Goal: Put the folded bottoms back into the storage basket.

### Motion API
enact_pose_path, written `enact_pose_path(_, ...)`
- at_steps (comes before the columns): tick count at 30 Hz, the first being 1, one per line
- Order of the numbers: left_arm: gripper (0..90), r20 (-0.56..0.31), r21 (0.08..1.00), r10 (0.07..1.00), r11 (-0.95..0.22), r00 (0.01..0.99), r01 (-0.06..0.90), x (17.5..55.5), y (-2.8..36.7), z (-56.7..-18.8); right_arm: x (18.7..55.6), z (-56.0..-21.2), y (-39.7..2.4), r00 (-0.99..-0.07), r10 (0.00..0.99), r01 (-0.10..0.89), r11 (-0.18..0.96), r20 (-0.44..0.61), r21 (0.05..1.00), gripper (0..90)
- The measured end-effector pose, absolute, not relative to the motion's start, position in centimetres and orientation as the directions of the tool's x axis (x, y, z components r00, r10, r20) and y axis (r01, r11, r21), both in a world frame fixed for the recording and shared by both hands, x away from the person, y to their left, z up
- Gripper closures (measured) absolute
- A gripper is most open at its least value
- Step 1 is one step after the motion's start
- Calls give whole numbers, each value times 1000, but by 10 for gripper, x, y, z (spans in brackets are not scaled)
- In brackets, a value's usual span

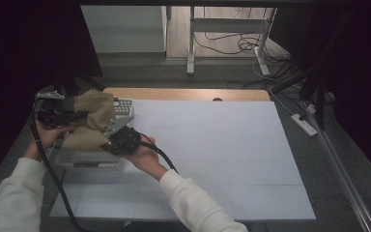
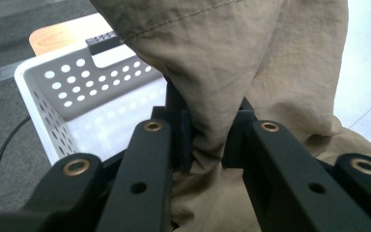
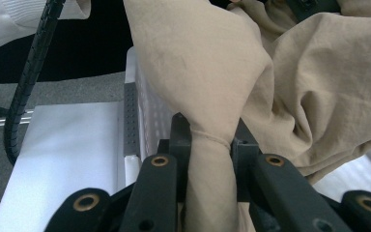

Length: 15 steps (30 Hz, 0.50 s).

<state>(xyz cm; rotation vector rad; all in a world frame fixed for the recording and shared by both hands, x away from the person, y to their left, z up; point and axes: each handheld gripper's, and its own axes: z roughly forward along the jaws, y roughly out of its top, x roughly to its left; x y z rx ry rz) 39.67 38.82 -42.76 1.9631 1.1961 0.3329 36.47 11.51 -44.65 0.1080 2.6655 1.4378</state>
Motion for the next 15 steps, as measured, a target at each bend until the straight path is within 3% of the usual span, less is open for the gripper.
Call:
enact_pose_path(13,764,-196,705,846,-231,497,670,410,386,-446,371,-457,121,-992,120,31,568,-46,822,761)
enact_pose_path(14,745,-197,709,850,-220,488,669,411,385,-447,371,-458,121,-992,121,33,564,-43,825,754)
enact_pose_path(15,656,-194,722,865,-192,462,664,413,385,-448,371,-458,121,-992,119,33,567,-43,823,725)
